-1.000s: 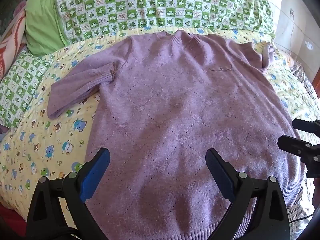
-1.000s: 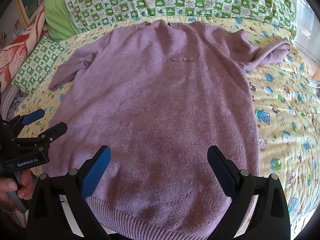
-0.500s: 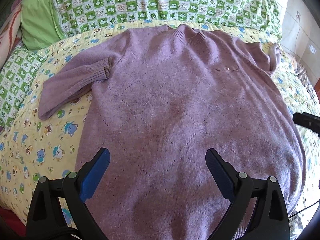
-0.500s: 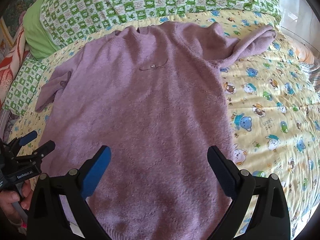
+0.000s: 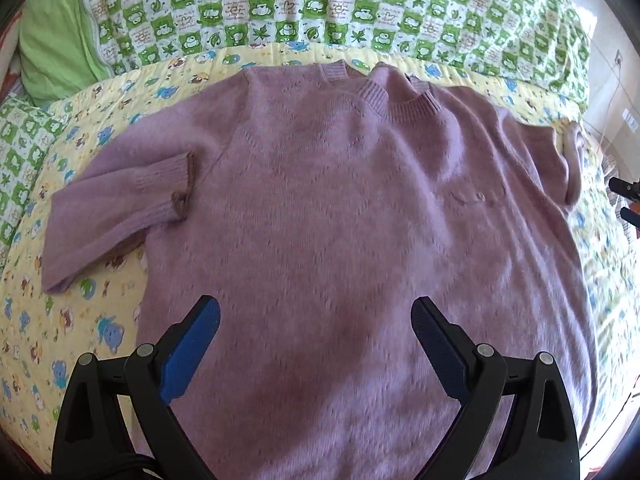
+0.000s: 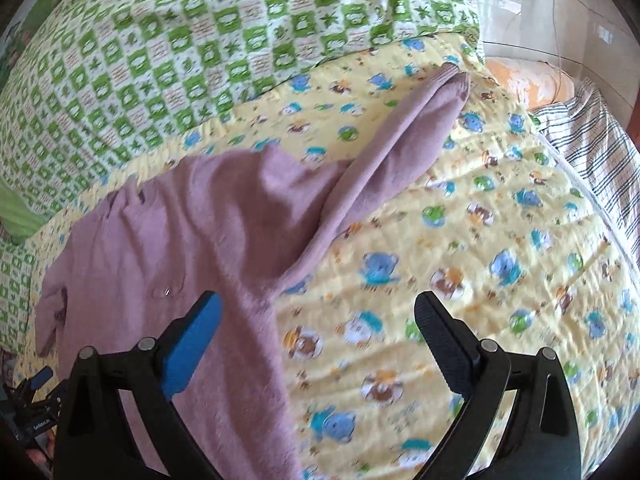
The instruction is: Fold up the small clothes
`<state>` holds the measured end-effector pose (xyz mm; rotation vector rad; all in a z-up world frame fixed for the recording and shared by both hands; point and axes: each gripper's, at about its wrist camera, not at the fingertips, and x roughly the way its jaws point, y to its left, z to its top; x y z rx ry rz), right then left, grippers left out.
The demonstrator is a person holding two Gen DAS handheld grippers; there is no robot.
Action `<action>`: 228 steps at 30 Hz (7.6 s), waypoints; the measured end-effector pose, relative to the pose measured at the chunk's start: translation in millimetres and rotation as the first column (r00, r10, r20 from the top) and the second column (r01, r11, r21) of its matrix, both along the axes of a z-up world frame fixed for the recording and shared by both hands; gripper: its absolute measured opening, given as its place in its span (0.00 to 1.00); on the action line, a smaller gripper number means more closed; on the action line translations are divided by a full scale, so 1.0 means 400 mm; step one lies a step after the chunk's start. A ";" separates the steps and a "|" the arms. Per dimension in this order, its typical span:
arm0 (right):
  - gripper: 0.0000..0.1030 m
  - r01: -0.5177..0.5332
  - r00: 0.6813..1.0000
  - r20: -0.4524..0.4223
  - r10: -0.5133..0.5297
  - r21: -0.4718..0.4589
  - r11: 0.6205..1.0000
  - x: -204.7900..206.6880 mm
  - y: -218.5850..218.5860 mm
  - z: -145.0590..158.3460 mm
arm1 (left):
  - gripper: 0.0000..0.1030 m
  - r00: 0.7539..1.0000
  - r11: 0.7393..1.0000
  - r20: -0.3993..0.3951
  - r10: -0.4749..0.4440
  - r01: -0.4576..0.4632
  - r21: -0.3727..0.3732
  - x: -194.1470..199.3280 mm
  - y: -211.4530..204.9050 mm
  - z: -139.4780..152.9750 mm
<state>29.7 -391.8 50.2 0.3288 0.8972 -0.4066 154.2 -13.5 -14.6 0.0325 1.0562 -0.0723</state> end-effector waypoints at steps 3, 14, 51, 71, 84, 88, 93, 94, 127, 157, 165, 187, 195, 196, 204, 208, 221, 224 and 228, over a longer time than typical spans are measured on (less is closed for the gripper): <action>0.91 0.049 0.999 0.020 -0.049 -0.004 0.999 0.060 -0.090 0.014 | 0.94 1.000 1.000 0.004 0.006 -0.006 -0.017 0.070 -0.003 0.004; 0.71 0.195 0.981 0.020 -0.195 0.002 0.981 0.275 -0.381 -0.016 | 0.94 0.996 0.996 -0.044 0.072 -0.075 -0.056 0.243 0.019 -0.040; 0.54 -0.755 0.650 0.077 0.756 0.177 0.631 0.284 0.614 -0.189 | 0.94 0.978 0.954 -0.162 0.135 -0.172 -0.244 0.079 0.233 -0.047; 0.58 -0.302 0.951 0.137 0.276 0.234 0.924 0.094 0.142 -0.118 | 0.16 0.998 0.989 -0.055 -0.038 0.030 -0.142 0.234 -0.071 -0.022; 0.58 -0.257 0.964 0.129 0.234 0.209 0.943 0.099 0.120 -0.124 | 0.78 0.961 0.897 -0.218 0.169 -0.242 -0.369 0.219 0.145 -0.117; 0.58 -0.215 0.973 0.127 0.191 0.206 0.955 0.110 0.086 -0.122 | 0.29 0.977 0.908 -0.150 0.151 -0.197 -0.369 0.233 0.134 -0.103; 0.58 -0.178 0.979 0.131 0.155 0.188 0.966 0.120 0.046 -0.110 | 0.11 0.997 0.894 0.016 0.072 -0.057 -0.444 0.225 0.114 0.048; 0.58 -0.173 0.980 0.132 0.150 0.182 0.968 0.122 0.040 -0.107 | 0.11 0.993 0.882 0.089 0.079 -0.028 -0.471 0.210 0.129 0.105; 0.07 -0.160 0.986 -0.033 0.161 0.040 0.986 0.324 -0.045 -0.179 | 0.14 0.997 0.933 -0.031 0.078 -0.084 -0.351 0.199 0.143 -0.104; 0.43 -0.286 0.958 0.033 0.285 0.157 0.945 0.179 0.225 -0.120 | 0.80 0.980 0.980 0.034 0.196 -0.195 -0.032 0.083 0.377 0.001; 0.44 -0.293 0.954 0.000 0.301 0.235 0.927 0.156 0.272 -0.162 | 0.80 0.991 0.969 -0.009 0.134 -0.129 0.209 0.142 0.377 -0.071; 0.44 -0.224 0.974 0.046 0.220 0.260 0.939 0.122 0.230 -0.133 | 0.07 0.975 0.870 0.108 -0.195 0.222 -0.440 0.193 -0.073 0.124; 0.44 -0.121 0.992 0.051 0.111 0.278 0.953 0.077 0.132 -0.131 | 0.08 0.956 0.880 -0.021 -0.291 0.259 -0.397 0.216 -0.234 -0.048; 0.44 -0.120 0.993 0.052 0.110 0.281 0.952 0.077 0.129 -0.132 | 0.12 0.955 0.882 -0.030 -0.296 0.261 -0.392 0.210 -0.231 -0.054; 0.48 -0.189 0.982 0.068 0.177 0.308 0.932 0.121 0.171 -0.141 | 0.57 0.978 0.918 0.029 -0.206 0.203 -0.340 0.108 -0.065 0.032; 0.61 -0.225 0.974 0.064 0.216 0.329 0.917 0.159 0.214 -0.161 | 0.67 0.997 0.967 0.023 -0.079 0.082 -0.242 0.048 0.098 0.037; 0.06 -0.240 0.963 -0.026 0.270 0.375 0.895 0.299 0.287 -0.251 | 0.70 0.981 0.981 -0.071 0.183 -0.178 0.071 0.036 0.362 -0.076; 0.06 -0.345 0.939 0.126 0.322 0.358 0.868 0.327 0.309 -0.117 | 0.70 0.972 0.971 -0.062 0.227 -0.220 0.094 0.065 0.355 -0.081; 0.06 -0.467 0.867 0.327 0.377 0.265 0.844 0.292 0.304 0.105 | 0.70 0.956 0.954 -0.026 0.291 -0.288 0.086 0.098 0.355 -0.067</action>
